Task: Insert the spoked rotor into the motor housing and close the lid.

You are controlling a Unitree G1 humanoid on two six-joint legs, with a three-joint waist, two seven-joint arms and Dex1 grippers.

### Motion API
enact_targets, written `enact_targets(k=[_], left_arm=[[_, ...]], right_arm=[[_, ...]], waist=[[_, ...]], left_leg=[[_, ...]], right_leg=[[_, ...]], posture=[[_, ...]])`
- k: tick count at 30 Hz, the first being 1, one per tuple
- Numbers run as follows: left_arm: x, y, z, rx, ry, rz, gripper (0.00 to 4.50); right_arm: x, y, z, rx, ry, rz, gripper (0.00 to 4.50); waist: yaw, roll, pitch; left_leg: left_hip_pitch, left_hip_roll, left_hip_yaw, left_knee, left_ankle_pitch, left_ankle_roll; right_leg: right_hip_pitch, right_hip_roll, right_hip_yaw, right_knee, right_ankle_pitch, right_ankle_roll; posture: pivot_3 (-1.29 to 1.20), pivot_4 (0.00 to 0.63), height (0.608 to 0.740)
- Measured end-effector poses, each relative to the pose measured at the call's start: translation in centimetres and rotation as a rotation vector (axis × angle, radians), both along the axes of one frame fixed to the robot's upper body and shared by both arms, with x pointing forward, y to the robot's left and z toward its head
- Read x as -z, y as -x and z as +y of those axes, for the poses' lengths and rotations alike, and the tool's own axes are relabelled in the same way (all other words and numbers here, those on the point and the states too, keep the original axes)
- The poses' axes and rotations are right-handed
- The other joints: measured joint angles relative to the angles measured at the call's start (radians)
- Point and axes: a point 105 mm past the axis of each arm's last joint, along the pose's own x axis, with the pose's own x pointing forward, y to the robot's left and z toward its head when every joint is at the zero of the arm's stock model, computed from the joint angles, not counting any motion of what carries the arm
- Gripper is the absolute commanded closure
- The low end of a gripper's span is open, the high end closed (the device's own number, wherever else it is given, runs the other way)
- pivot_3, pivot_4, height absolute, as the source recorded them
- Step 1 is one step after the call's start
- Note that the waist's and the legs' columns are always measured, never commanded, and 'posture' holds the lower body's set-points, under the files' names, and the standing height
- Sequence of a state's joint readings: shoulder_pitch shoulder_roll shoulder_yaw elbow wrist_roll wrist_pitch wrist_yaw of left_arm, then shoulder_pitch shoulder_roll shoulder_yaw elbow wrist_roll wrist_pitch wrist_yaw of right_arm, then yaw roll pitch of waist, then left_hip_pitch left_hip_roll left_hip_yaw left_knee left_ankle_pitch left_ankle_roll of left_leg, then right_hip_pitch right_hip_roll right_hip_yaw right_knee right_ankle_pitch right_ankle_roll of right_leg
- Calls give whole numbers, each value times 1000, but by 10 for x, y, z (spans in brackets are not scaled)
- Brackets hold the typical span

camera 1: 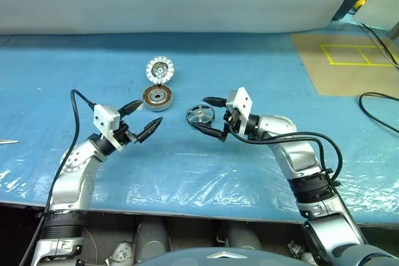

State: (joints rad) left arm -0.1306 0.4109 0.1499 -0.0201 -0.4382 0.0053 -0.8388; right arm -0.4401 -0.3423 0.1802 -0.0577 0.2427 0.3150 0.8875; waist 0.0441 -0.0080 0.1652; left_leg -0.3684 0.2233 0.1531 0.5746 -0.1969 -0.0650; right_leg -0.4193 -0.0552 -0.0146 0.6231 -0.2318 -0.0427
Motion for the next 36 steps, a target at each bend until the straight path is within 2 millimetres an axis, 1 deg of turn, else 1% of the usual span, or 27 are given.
enact_targets(k=[9,13,14,18,20,22,25,27,30,34,36], left_arm=[[-1,-1,0,4,0,-3,0],[0,-1,3,-8,-2,2,0],[2,0,5,-19,-5,5,0],[10,4,17,-71,-16,31,0],[14,7,23,-110,-15,42,0],[16,11,27,-140,-14,47,0],[19,19,30,-167,-18,53,0],[19,22,30,-181,-21,53,0],[21,30,30,-204,-13,55,0],[27,38,30,-233,-3,72,0],[27,40,31,-244,-3,76,0]], right_arm=[[-1,-1,4,11,-17,0,19],[-7,-10,11,15,-15,-14,19],[-10,-15,16,9,-16,-14,19],[-39,-39,45,-37,9,-52,19],[-42,-48,63,-76,80,-51,19],[-38,-54,78,-120,161,-31,19],[-27,-59,95,-171,264,5,19],[-21,-63,100,-186,326,21,19],[-16,-70,109,-188,449,-5,19],[-12,-75,115,-175,541,-40,19],[-5,-75,116,-170,582,-49,19]], waist=[[0,0,0],[-3,0,0],[-7,0,0],[-13,0,0],[-16,0,0],[-17,0,0],[-11,0,0],[-5,1,0],[-4,1,1],[-4,2,1],[-4,3,1]], left_leg=[[0,0,0,0,0,0],[1,0,0,1,0,0],[1,0,0,1,0,0],[2,0,0,1,0,0],[2,0,0,1,0,0],[1,1,0,1,0,0],[-1,1,0,0,0,0],[-3,2,0,0,0,0],[-3,3,0,1,0,0],[-3,4,0,0,0,0],[-3,4,0,1,0,0]], right_leg=[[0,0,0,0,0,0],[0,0,0,1,0,0],[0,0,1,2,0,0],[0,1,2,3,0,-1],[0,1,2,2,0,-1],[0,1,1,1,0,-1],[-1,1,-1,1,0,-1],[-1,1,-2,1,0,-1],[-2,0,-4,2,-1,-3],[-2,0,-5,3,-3,-5],[-2,0,-5,4,-3,-6]], posture=[[0,150,740],[0,150,740],[0,150,740],[0,150,740],[0,150,740],[0,150,740],[0,150,740],[0,150,740],[0,150,740],[0,150,740],[0,150,740]])
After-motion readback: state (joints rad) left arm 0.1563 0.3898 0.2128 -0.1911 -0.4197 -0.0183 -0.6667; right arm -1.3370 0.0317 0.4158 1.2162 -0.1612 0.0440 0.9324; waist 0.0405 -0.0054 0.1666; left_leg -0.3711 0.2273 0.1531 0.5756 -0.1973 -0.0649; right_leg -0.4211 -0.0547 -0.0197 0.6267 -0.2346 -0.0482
